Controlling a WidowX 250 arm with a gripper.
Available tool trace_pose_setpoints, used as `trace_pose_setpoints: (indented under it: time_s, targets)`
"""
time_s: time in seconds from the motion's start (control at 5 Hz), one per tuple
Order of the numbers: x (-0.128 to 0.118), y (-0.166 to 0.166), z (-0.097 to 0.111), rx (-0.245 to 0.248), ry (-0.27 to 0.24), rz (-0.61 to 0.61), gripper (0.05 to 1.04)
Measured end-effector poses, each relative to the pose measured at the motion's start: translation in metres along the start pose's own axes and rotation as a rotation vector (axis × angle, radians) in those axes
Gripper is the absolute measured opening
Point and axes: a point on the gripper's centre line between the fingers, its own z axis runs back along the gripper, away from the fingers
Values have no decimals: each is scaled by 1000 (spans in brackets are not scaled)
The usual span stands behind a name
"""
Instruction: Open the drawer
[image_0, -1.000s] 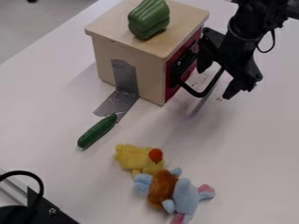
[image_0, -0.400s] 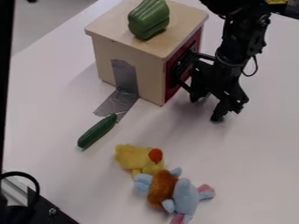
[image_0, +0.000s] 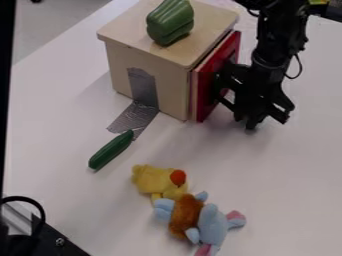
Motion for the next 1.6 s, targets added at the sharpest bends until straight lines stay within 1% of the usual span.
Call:
trace_pose_setpoints:
  time_s: [0.2, 0.4, 0.6, 0.8, 1.0, 1.2, 1.4, 1.6]
  targets:
    - [9, -21, 8, -30, -21, -16, 180]
    - [14, -41, 15, -42, -32, -52, 180]
    - [18, -47, 16, -47, -30, -52, 180]
    - [17, -46, 17, -45, -26, -44, 216]
    - [33, -51, 30, -30, -81, -85, 478]
    - [44, -61, 49, -21, -120, -124, 794]
    - [57, -57, 82, -4, -179, -111, 997]
    - [56, -56, 94, -19, -188, -77, 1001]
